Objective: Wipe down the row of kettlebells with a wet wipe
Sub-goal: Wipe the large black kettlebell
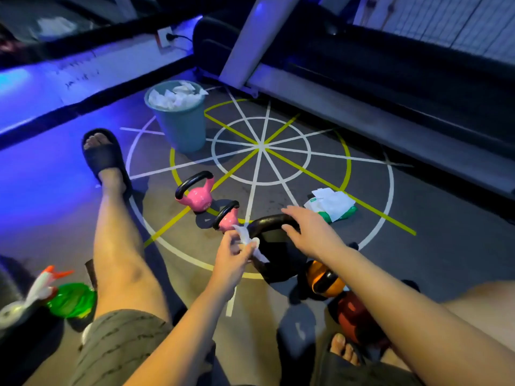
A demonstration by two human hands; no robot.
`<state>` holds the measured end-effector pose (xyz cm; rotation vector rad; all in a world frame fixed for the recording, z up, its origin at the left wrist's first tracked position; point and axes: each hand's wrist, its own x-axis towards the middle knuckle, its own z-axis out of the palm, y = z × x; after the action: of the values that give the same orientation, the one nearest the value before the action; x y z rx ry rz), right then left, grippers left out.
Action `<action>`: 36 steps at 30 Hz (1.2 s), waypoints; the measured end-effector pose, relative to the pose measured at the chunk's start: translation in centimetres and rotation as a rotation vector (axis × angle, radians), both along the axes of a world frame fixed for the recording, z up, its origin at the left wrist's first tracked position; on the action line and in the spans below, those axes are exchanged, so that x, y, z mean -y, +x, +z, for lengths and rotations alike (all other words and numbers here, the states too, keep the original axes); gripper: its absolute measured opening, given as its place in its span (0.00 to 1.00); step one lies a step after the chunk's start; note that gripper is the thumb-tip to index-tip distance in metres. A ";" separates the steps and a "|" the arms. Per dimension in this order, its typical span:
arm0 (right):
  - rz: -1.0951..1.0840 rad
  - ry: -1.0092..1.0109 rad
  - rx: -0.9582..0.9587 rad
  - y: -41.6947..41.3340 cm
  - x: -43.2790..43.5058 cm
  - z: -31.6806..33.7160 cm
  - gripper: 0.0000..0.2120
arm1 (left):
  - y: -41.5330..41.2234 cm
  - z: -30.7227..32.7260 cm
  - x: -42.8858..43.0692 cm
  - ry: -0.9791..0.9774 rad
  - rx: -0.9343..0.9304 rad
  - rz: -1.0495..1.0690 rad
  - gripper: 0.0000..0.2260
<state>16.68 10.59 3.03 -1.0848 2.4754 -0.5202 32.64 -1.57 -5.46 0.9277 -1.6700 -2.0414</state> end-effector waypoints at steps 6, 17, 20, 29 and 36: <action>0.101 0.017 0.126 2.1 -3.0 2.8 0.24 | -1.2 5.7 -1.4 0.147 -0.095 -0.141 0.11; -0.293 -0.184 0.293 1.3 -9.0 2.9 0.05 | -4.9 7.8 -4.3 -0.053 -0.115 0.088 0.12; -0.410 -0.202 0.248 0.5 -8.7 1.8 0.03 | -5.1 7.2 -4.3 -0.013 -0.083 0.151 0.13; -0.565 -0.525 0.379 -1.3 -8.1 4.2 0.02 | -5.9 5.8 -4.2 -0.051 0.016 0.101 0.18; -0.509 -0.530 0.330 -1.5 -6.5 5.4 0.05 | -7.3 8.5 -5.9 -0.449 -0.057 -0.463 0.22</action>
<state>15.19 17.11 8.42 -0.4461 2.3495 -1.4401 25.37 4.36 3.05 0.3513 -2.3405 -1.7874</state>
